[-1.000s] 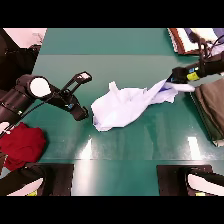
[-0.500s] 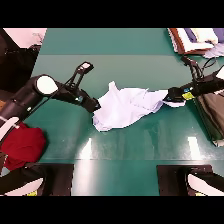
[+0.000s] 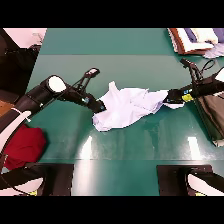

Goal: Fold the shirts.

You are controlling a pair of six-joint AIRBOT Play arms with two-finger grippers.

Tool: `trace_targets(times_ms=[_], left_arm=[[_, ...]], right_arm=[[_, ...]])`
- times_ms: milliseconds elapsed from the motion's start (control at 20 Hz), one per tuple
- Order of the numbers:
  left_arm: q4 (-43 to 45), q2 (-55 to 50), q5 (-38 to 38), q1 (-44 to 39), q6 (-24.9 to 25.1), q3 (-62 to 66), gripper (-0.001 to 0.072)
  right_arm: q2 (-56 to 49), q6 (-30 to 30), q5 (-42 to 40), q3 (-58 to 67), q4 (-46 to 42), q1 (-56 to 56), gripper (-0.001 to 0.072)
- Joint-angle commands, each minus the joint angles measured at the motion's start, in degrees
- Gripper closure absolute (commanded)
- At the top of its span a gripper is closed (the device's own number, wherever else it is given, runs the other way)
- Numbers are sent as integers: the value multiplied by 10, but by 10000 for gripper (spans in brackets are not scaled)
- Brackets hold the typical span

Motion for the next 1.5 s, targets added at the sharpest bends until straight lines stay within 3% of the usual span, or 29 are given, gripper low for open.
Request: trace_targets(times_ms=[0, 150, 250, 500, 1100, 1150, 1200, 1250, 1450], left_arm=[[28, -4, 53, 56, -37, 0, 101], [-18, -34, 21, 111, -2, 0, 102], [-28, -71, -4, 111, 28, 0, 102], [-71, -129, 7, 111, 50, 0, 103], [-79, -132, 79, 64, 47, 0, 105], [-79, -132, 89, 66, 37, 0, 253], [-79, -132, 93, 66, 35, 0, 543], [-80, -131, 100, 66, 35, 0, 673], [-55, -96, 84, 90, 35, 48, 685]], right_arm=[[0, 5, 6, 0, 2, 0, 698], [0, 5, -3, 0, 2, 0, 697], [0, 7, -7, 0, 3, 0, 697], [0, 12, -10, -1, 2, 0, 697], [0, 24, -14, -1, 3, 0, 697], [0, 24, -13, -1, 3, 0, 697], [0, 24, -14, -1, 3, 0, 698], [0, 24, -15, -1, 3, 0, 697], [14, 24, -17, 0, -2, -7, 698]])
